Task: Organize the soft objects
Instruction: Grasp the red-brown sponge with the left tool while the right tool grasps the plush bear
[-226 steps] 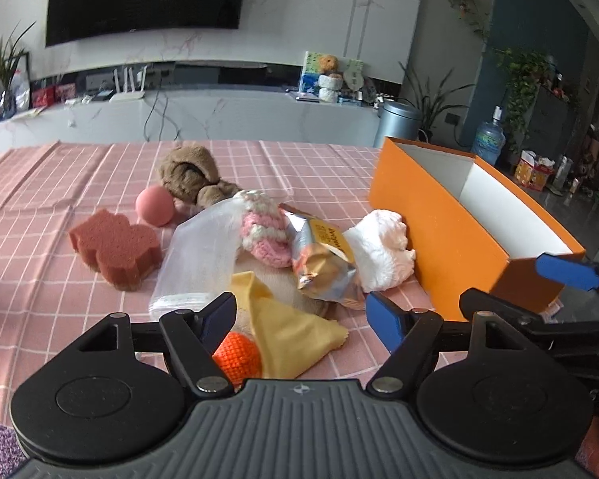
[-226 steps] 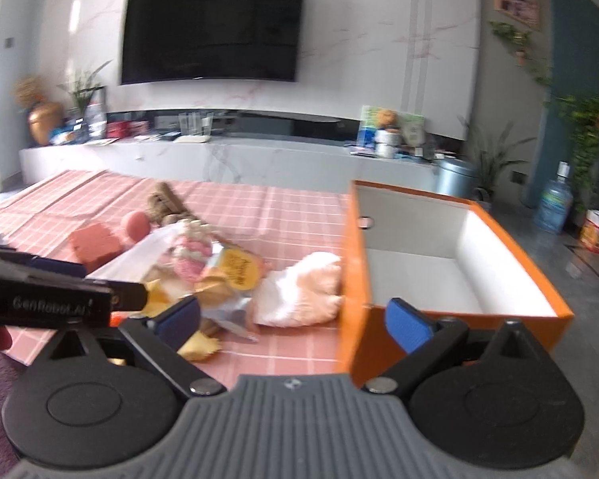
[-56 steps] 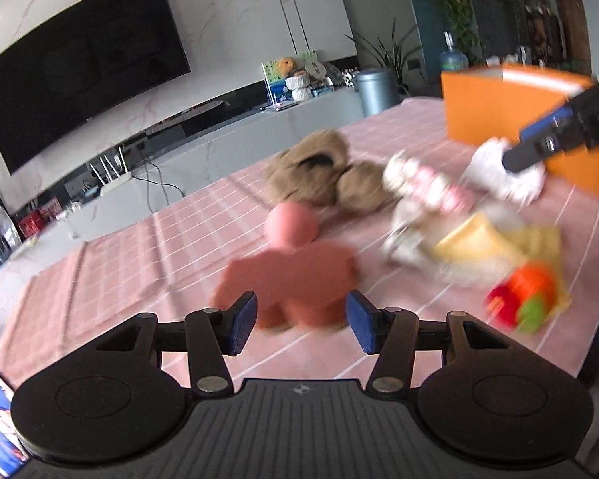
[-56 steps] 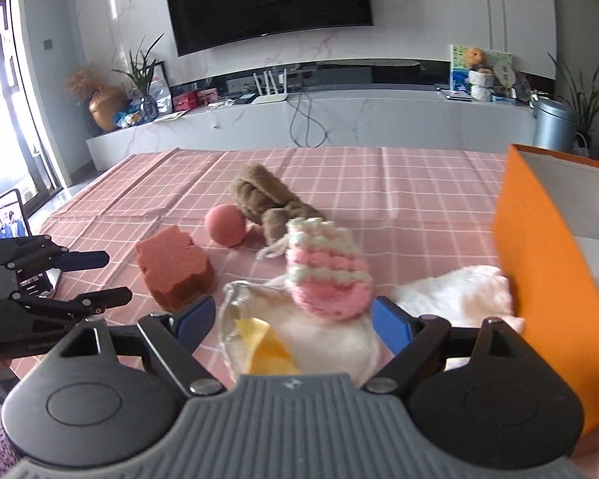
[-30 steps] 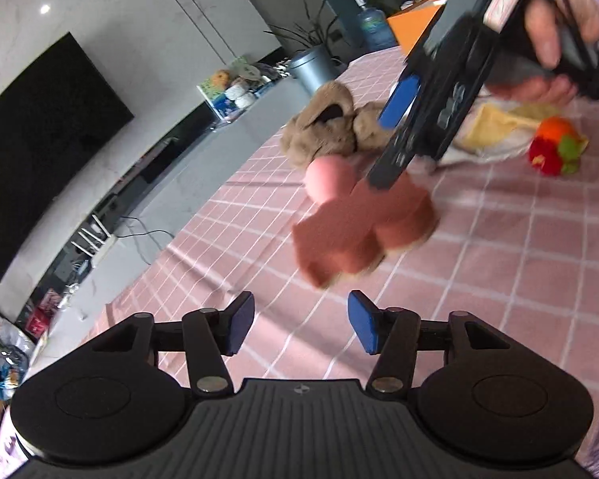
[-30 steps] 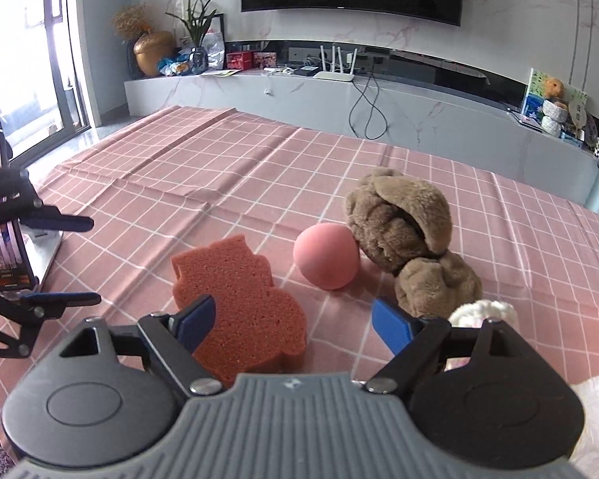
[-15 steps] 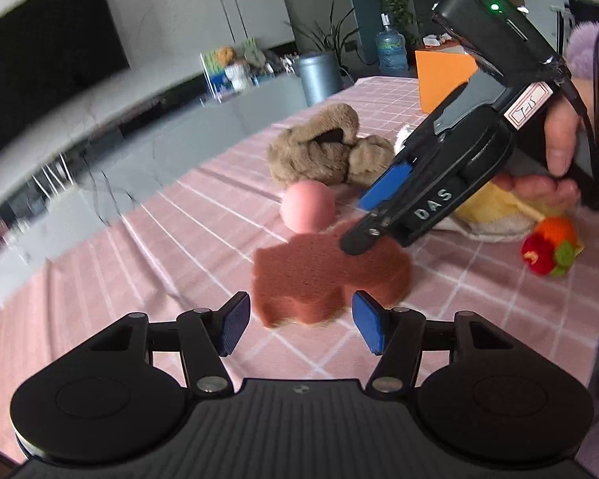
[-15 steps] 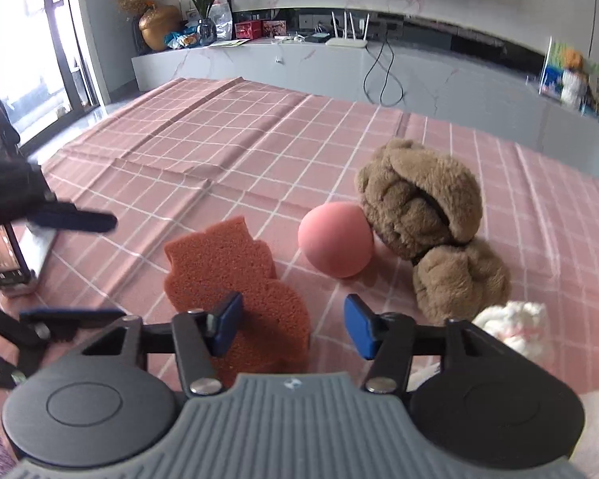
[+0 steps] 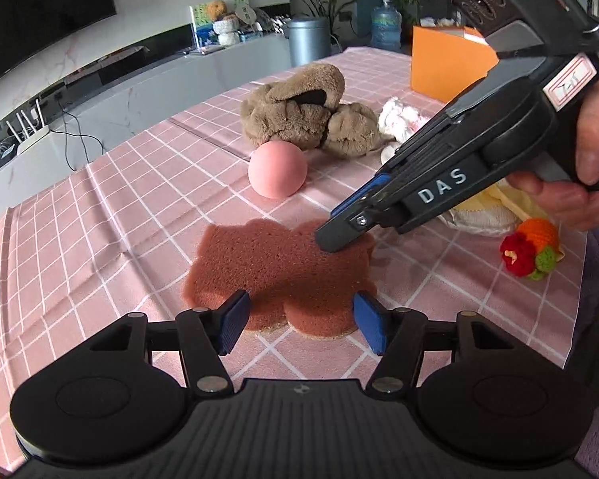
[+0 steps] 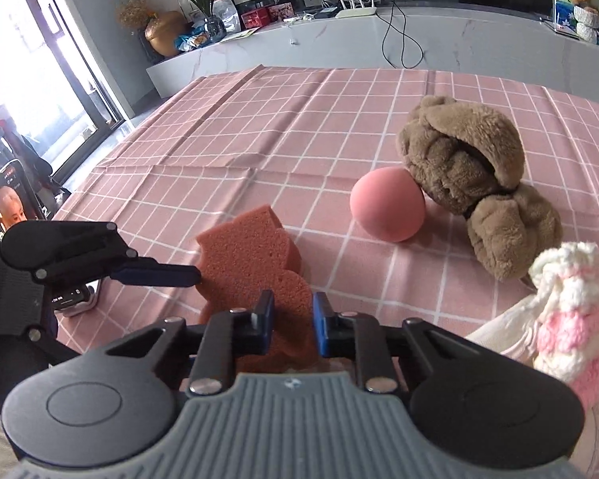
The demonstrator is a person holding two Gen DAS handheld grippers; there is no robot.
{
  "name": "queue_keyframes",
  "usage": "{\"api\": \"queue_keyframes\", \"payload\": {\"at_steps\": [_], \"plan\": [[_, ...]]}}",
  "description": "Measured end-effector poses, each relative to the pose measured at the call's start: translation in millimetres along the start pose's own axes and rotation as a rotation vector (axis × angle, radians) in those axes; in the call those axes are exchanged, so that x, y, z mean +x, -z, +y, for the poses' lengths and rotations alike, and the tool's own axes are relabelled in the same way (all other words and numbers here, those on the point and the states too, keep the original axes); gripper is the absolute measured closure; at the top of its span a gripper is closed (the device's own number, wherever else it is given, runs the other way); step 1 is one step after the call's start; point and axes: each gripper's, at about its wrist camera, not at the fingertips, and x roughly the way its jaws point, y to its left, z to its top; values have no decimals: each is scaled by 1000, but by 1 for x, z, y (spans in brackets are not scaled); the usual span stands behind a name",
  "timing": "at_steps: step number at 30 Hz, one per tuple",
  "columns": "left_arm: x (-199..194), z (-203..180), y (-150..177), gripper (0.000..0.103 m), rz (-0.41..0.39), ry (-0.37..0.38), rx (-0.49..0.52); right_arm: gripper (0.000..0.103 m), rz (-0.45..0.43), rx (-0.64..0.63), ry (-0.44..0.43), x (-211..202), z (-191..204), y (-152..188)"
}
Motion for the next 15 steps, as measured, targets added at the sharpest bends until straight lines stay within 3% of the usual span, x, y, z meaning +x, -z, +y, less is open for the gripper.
{"api": "queue_keyframes", "payload": {"at_steps": [6, 10, 13, 15], "plan": [[1, 8, -5, 34, 52, -84, -27, 87, 10, 32, 3, -7, -4, 7], [-1, 7, -9, 34, 66, -91, -49, 87, 0, 21, 4, -10, -3, 9], [-5, 7, -12, 33, 72, -62, -92, 77, -19, 30, 11, -17, -7, 6], [-6, 3, -16, 24, 71, -51, -102, 75, -43, 7, 29, -25, -8, 4]]}}
